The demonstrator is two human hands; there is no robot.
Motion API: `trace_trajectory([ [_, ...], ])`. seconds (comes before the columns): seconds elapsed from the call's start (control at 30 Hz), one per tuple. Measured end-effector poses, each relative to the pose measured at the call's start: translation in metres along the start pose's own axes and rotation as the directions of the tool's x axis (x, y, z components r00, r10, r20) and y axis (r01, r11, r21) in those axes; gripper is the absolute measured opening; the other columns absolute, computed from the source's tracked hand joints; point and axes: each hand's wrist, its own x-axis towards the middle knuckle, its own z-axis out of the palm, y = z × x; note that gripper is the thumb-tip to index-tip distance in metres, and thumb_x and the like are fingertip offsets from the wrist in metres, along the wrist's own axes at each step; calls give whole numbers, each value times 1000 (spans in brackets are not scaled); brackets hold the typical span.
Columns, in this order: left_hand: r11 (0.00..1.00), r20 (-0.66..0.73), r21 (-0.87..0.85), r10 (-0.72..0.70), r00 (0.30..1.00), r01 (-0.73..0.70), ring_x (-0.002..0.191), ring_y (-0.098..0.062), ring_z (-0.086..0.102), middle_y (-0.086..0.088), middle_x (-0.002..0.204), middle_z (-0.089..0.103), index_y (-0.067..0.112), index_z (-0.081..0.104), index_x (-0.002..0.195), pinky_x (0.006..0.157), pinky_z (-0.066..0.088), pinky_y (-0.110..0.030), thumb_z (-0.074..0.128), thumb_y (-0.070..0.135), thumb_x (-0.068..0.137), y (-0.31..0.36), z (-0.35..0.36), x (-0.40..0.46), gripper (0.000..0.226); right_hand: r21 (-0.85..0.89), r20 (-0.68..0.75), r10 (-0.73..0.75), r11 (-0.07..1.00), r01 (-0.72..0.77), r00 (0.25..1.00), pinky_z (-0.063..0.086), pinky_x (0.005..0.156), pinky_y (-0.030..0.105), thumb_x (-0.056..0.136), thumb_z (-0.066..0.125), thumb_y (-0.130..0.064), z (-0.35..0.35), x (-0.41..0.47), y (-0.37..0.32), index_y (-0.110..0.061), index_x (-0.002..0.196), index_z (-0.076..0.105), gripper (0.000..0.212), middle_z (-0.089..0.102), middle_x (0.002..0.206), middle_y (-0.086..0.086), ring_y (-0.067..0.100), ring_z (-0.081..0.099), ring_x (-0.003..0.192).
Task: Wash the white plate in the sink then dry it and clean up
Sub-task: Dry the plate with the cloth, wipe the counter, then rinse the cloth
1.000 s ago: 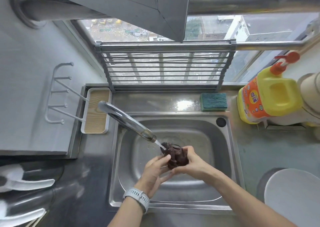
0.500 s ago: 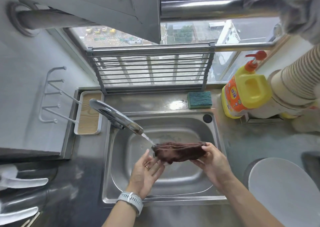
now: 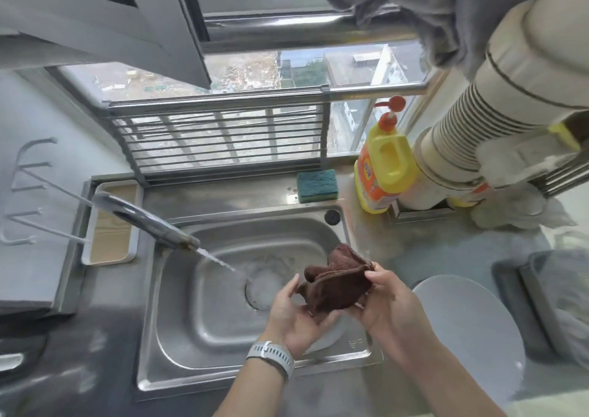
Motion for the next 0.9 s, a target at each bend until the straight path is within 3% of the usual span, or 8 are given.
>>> trace_trajectory([
  [0.13,970,-56,-98,217,975,-222,67,-30,78,-22,81,77,-3,69,96,63,67,-37,62,9,99,0,7,0,14,-51,-95,-82,996,77,992,42,101,54,91,44,-10,-33,-17,-35,6,117,56,33,63,117,31,33,61,103],
  [0.4,873,13,193,454,891,-448,95,-23,70,-10,95,78,8,70,112,91,58,-36,69,6,96,5,58,15,16,-563,-437,-418,817,120,796,54,80,43,95,54,-4,-98,32,-101,-15,85,57,15,64,91,12,25,62,85],
  [0.47,820,57,293,498,865,-492,91,-22,72,-10,97,78,7,69,117,86,58,-35,71,6,94,-1,75,28,23,-704,-389,-520,700,118,760,55,84,41,93,62,-7,-99,48,-107,-17,91,59,10,67,89,3,24,64,90],
  [0.57,684,28,509,593,805,-522,87,-22,71,-16,102,76,5,65,109,85,58,-37,74,9,93,-16,86,55,18,-922,-100,-603,355,154,791,55,84,31,86,73,-16,-93,66,-94,-23,100,66,18,71,93,-6,14,68,89],
  [0.67,437,9,736,757,653,-517,107,-26,69,-17,121,71,9,60,118,102,56,-43,75,18,95,-29,79,72,29,-964,164,-287,155,215,944,56,85,21,85,71,-16,-89,74,-63,-25,117,69,34,72,111,-6,8,68,99],
  [0.73,225,47,853,865,500,-470,121,-26,62,-10,130,65,15,57,125,109,49,-41,70,25,98,-34,72,71,32,-963,268,-322,-49,267,908,52,91,22,86,64,-14,-97,77,-48,-25,119,69,34,70,115,-7,10,64,103],
  [0.83,-295,386,873,905,179,-388,140,-23,48,-6,150,54,18,59,136,118,37,-35,63,21,100,-42,63,74,36,-945,295,-492,-279,172,819,41,106,29,87,60,-10,-119,86,-38,-20,121,69,37,67,126,0,21,56,117],
  [0.9,-641,692,715,705,154,-279,151,-23,40,-6,161,47,20,59,143,123,34,-37,57,13,100,-49,53,92,44,-914,304,-431,-384,132,850,38,115,37,89,59,-13,-130,91,-24,-18,134,61,45,55,144,8,30,47,134],
])
